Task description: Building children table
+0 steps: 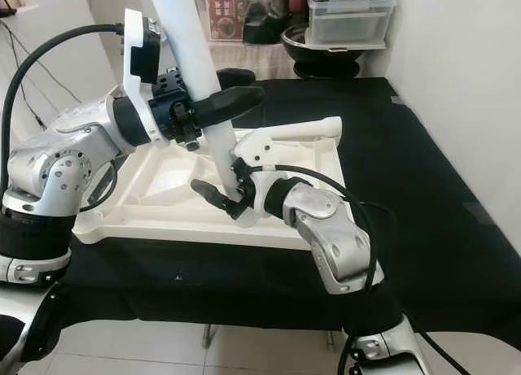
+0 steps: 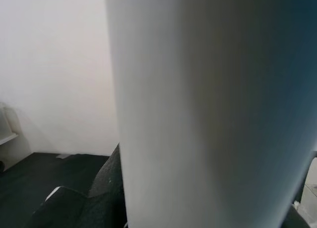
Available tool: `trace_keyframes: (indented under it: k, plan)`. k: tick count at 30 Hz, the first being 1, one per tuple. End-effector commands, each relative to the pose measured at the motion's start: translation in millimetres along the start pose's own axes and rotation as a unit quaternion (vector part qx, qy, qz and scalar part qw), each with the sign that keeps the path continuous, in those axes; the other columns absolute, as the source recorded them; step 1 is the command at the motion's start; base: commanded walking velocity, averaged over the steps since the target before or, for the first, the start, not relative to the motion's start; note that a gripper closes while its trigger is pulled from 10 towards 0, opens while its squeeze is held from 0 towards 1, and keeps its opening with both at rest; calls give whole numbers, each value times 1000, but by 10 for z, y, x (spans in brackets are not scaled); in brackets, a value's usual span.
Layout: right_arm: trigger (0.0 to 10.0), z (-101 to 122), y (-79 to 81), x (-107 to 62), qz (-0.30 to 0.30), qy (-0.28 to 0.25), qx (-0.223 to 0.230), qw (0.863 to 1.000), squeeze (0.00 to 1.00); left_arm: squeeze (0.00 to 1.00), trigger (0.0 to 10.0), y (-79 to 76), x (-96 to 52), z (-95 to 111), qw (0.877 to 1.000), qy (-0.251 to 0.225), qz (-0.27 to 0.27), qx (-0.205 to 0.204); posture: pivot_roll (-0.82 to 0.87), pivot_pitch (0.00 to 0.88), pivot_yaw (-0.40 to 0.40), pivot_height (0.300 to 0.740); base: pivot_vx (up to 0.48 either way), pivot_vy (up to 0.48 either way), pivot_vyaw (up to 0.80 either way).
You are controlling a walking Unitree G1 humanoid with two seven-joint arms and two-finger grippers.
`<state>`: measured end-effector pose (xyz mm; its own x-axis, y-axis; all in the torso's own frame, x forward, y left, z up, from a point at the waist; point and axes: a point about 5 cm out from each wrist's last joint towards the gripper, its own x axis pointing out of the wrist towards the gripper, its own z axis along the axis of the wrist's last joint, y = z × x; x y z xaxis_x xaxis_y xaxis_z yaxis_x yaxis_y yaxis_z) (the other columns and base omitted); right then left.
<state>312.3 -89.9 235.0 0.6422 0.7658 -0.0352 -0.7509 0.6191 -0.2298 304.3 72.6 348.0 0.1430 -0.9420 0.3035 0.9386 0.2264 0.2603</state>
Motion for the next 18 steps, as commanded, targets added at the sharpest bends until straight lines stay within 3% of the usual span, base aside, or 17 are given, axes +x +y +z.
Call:
trace_keyframes:
  k: [1,2,16,17,18]
  plan:
    - [10000,54,164,155,46,-1,8,999,0,0,0,-204,196,0,995,-19,-98,-20,-76,0,29,740,0,0,0]
    - [0,79,235,168,71,-12,22,997,0,0,0,-206,226,0,994,-24,-107,-23,-80,0,27,740,0,0,0]
    - [0,50,270,146,82,-20,39,996,0,0,0,-175,274,1,993,-39,-112,-21,-85,0,32,740,0,0,0]
    - [0,49,250,136,74,-21,42,996,0,247,2824,-144,273,13,994,-44,-99,-18,-86,0,33,740,0,0,0]
    - [0,50,237,129,70,-21,44,996,0,247,2824,-121,271,21,995,-47,-90,-16,-86,0,33,740,0,0,0]
